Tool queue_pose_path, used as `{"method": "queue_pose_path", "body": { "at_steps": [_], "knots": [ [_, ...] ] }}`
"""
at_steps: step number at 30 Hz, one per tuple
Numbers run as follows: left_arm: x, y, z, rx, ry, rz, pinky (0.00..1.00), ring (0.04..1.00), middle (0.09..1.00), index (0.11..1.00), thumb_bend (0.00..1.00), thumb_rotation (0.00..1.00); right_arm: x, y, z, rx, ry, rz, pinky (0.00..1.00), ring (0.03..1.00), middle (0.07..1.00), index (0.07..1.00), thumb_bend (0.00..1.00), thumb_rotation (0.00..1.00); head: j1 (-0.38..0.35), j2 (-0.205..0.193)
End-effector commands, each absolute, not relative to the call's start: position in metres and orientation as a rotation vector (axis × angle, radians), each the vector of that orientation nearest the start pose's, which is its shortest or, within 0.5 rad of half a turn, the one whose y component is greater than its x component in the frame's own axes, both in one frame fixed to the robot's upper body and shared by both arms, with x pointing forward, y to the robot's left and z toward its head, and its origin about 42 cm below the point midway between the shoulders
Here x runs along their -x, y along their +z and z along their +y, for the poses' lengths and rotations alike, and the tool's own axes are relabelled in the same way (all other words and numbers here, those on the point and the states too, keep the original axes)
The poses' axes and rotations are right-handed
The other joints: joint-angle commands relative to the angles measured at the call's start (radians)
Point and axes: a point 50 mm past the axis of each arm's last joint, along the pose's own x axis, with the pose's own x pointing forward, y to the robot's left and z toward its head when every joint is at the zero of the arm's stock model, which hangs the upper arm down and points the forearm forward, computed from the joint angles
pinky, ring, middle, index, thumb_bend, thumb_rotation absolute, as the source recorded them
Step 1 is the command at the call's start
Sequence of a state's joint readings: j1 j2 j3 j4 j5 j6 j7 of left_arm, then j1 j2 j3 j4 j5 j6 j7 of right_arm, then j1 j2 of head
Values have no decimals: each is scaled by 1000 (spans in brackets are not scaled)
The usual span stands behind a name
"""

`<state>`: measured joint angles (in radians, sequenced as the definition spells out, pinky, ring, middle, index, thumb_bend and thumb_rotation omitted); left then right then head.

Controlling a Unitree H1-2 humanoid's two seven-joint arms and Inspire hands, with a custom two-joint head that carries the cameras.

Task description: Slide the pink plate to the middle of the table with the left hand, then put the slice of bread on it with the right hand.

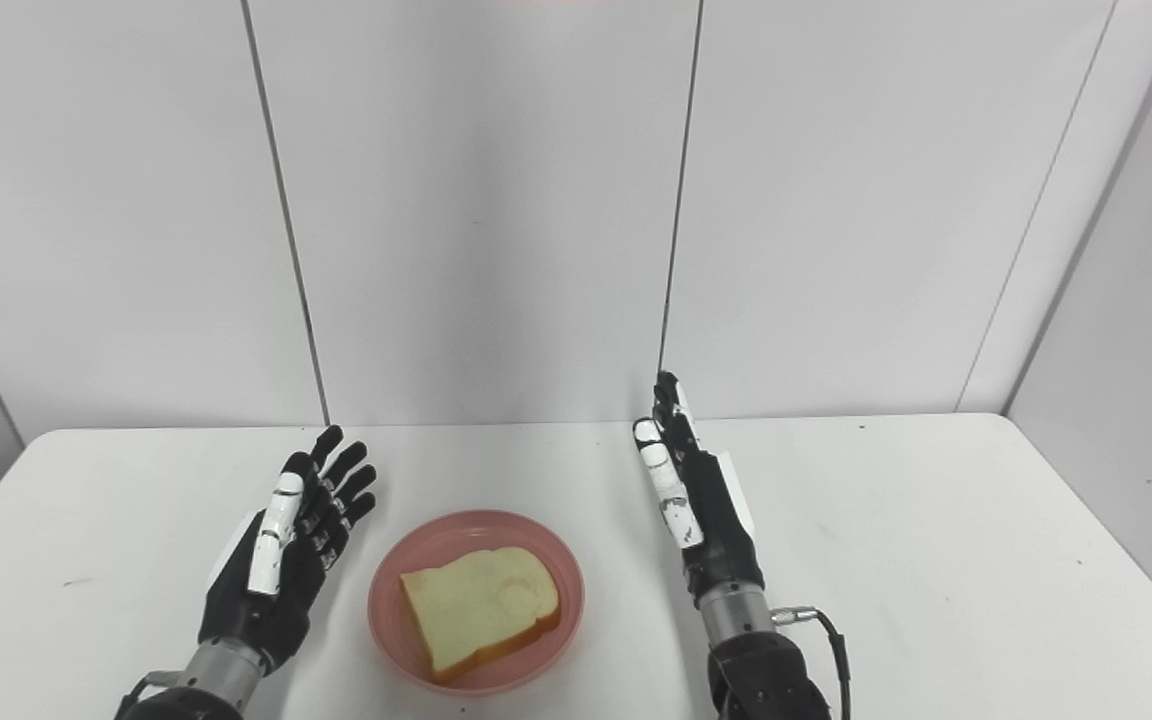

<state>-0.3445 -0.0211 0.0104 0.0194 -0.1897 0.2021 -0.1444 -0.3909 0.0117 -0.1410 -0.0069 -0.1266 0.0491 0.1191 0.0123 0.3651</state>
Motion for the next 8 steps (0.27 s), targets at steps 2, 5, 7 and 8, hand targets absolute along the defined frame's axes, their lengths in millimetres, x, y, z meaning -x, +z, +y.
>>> {"method": "queue_pose_path", "body": {
  "at_steps": [2,5,7,8],
  "knots": [
    [-389,213,159,180,-287,-223,980,962,969,979,498,1000,-394,237,-205,97,50,-414,1000,1000,1000,1000,304,1000,1,-2],
    [-389,213,158,184,-285,-225,981,962,970,977,496,1000,-394,236,-206,89,49,-418,1000,1000,1000,1000,289,1000,1,-2],
    [-389,213,157,185,-284,-227,981,962,970,977,492,1000,-395,236,-206,86,51,-417,1000,1000,1000,1000,291,1000,0,2],
    [-389,213,157,184,-286,-228,976,961,969,976,494,1000,-395,235,-206,58,56,-403,1000,1000,1000,1000,290,1000,0,2]
  ]
}}
